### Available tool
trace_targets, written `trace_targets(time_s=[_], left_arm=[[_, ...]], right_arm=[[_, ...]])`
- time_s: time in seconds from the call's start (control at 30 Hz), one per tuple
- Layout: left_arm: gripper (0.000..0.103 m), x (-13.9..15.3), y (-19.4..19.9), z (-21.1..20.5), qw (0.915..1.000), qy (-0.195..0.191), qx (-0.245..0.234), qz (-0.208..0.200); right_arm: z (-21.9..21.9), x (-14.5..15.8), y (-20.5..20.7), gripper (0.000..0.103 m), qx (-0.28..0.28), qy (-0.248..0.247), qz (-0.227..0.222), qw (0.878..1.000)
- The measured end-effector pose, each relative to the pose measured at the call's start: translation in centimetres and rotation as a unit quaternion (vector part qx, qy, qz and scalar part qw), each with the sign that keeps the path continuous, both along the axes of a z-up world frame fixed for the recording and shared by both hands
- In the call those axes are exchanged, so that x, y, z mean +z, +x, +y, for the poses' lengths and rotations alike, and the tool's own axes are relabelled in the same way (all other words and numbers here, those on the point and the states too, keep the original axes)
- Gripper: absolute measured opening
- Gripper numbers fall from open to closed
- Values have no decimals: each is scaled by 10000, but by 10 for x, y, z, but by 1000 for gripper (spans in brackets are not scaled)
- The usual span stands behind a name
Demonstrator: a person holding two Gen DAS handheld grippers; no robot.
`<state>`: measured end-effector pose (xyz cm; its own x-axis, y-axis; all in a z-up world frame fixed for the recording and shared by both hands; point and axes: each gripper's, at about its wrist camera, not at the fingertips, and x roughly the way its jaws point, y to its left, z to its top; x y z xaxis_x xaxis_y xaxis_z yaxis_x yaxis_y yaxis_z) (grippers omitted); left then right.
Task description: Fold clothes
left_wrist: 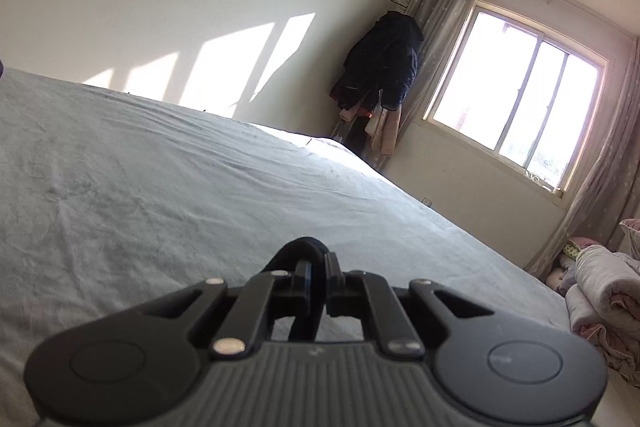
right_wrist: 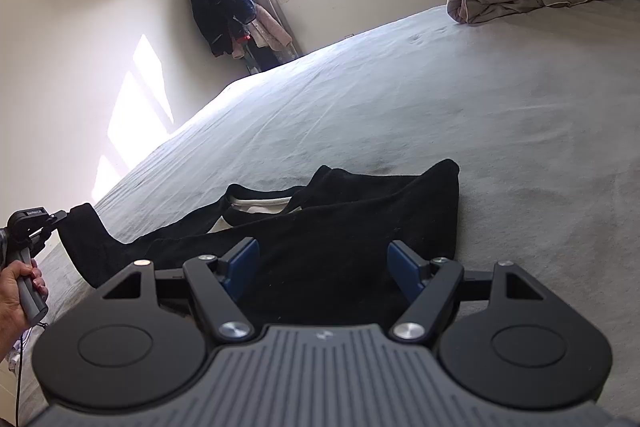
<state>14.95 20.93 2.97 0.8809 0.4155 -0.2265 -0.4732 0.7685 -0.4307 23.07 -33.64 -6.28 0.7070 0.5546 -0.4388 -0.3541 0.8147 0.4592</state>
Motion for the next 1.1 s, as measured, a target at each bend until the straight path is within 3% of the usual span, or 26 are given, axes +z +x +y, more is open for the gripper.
trace_targets(time_s=[0.33,0.63,0.9,1.1], left_arm=[[6,48,-2,-75,9894,182,-1218,-764],[6,52,11,-139,9693,-30,-2258,-975],[6,12,22,-205,9518,-247,-2995,-611],[6,-49,30,-234,9423,-584,-3295,87]], right_arm=[[-2,1,0,75,5,31,-8,10000],[-5,2,0,75,-22,83,-10,10000],[-7,1,1,75,-35,106,21,9999],[-9,-1,3,75,-47,115,55,9999]])
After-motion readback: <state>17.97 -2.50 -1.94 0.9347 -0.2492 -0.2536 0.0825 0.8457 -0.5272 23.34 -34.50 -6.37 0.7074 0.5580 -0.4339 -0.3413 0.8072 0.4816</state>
